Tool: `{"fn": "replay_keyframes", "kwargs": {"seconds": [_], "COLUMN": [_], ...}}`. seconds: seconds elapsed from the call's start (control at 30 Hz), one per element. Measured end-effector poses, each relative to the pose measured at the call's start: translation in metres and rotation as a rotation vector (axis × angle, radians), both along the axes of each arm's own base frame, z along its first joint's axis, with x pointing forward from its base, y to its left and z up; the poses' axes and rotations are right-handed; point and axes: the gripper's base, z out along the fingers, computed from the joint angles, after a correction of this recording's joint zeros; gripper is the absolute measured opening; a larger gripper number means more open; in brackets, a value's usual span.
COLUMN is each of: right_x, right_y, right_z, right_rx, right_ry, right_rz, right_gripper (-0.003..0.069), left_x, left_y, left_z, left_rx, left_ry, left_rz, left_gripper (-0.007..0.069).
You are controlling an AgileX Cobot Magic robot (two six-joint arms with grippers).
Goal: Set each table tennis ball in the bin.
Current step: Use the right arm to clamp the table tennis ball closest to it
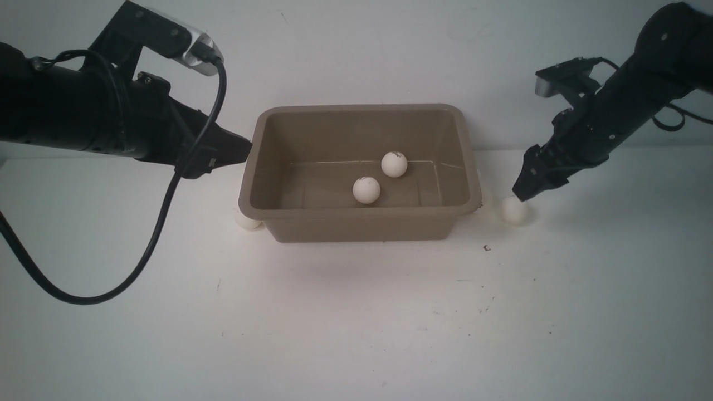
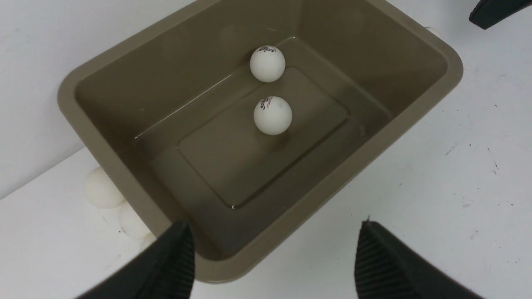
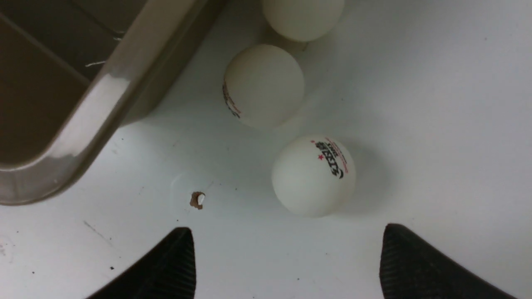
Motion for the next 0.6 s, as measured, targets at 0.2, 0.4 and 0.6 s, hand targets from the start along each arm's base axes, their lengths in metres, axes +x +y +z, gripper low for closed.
{"fn": "replay_keyframes", "kwargs": {"seconds": [0.2,0.4,0.6], "right_x": [0.003,0.008,0.011], "right_y": [0.002,0.006,0.017], "right_z": [-0.008,-0.031,-0.036], "right_rx": [0.004,-0.003,-0.013], "right_ry": [-0.004,0.022,-0.006], "right_rz": [0.016,0.026,0.049], "right_gripper": [0.0536,0.0536,0.0536], "left_x": [0.0,0.0,0.0], "left_y": [0.0,0.0,0.0], "left_z": [0.0,0.0,0.0], "left_rx": [0.0,0.0,0.0], "left_ry": [0.0,0.0,0.0], "left_rz": [0.0,0.0,0.0], "left_gripper": [0.0468,0.0468,0.0468]}}
